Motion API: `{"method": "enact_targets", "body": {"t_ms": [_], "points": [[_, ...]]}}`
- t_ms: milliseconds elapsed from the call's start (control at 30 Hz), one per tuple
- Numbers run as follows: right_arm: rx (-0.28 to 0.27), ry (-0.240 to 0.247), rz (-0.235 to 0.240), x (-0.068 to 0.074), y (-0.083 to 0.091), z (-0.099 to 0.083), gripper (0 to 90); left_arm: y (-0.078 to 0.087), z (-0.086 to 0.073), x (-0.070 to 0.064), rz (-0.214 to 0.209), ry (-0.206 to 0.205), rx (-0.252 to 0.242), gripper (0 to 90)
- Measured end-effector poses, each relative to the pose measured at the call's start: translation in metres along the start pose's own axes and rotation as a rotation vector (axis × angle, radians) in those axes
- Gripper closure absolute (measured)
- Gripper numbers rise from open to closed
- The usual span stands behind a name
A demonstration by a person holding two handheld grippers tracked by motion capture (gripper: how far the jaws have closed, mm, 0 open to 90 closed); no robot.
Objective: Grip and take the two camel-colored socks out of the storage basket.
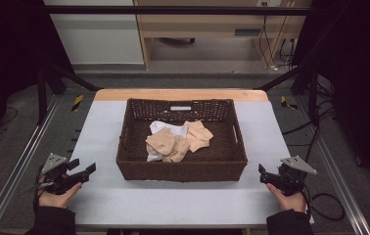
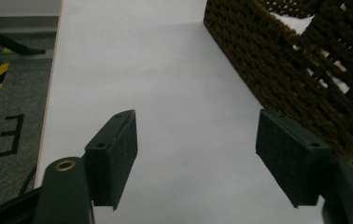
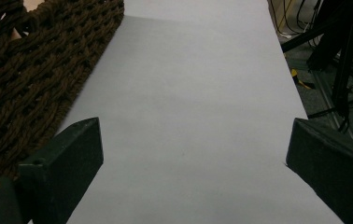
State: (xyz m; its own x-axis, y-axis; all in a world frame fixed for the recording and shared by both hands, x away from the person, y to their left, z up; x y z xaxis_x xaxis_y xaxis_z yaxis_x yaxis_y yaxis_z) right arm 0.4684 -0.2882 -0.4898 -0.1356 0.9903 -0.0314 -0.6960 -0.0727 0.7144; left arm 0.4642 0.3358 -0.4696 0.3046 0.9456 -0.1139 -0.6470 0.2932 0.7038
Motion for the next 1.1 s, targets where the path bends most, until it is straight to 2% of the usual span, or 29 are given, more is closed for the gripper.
{"method": "enact_targets", "body": {"t_ms": [200, 467, 867, 1100], "points": [[0.014, 0.009, -0.015, -0.002, -0.002, 0.000, 4.5, 0.007, 0.006, -0.005, 0.009, 0.000, -0.022, 34.5], [0.016, -0.005, -0.013, -0.005, -0.002, -0.001, 4.5, 0.018, 0.018, -0.016, -0.012, -0.008, -0.063, 38.3], [0.023, -0.007, -0.012, -0.004, -0.003, -0.002, 4.5, 0.025, 0.039, -0.040, -0.034, -0.063, -0.098, 38.7], [0.029, -0.005, -0.006, -0.003, -0.004, -0.002, 4.7, 0.031, 0.053, -0.045, -0.038, -0.082, -0.123, 38.5]]}}
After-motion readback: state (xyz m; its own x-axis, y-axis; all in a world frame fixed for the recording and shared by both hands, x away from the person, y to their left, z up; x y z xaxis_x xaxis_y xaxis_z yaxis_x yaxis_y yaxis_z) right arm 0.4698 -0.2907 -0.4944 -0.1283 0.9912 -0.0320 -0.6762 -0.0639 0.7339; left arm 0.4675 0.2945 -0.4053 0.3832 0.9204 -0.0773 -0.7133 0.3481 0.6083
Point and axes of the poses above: each handheld gripper's, and its own axes: y roughly backward along the jaws, z roughly out of its top, x roughly to its left, the point moved 5 cm from there along -y, roughly forward along the jaws, and after that the axes turned 14 degrees about x, right-handed, at the moved point
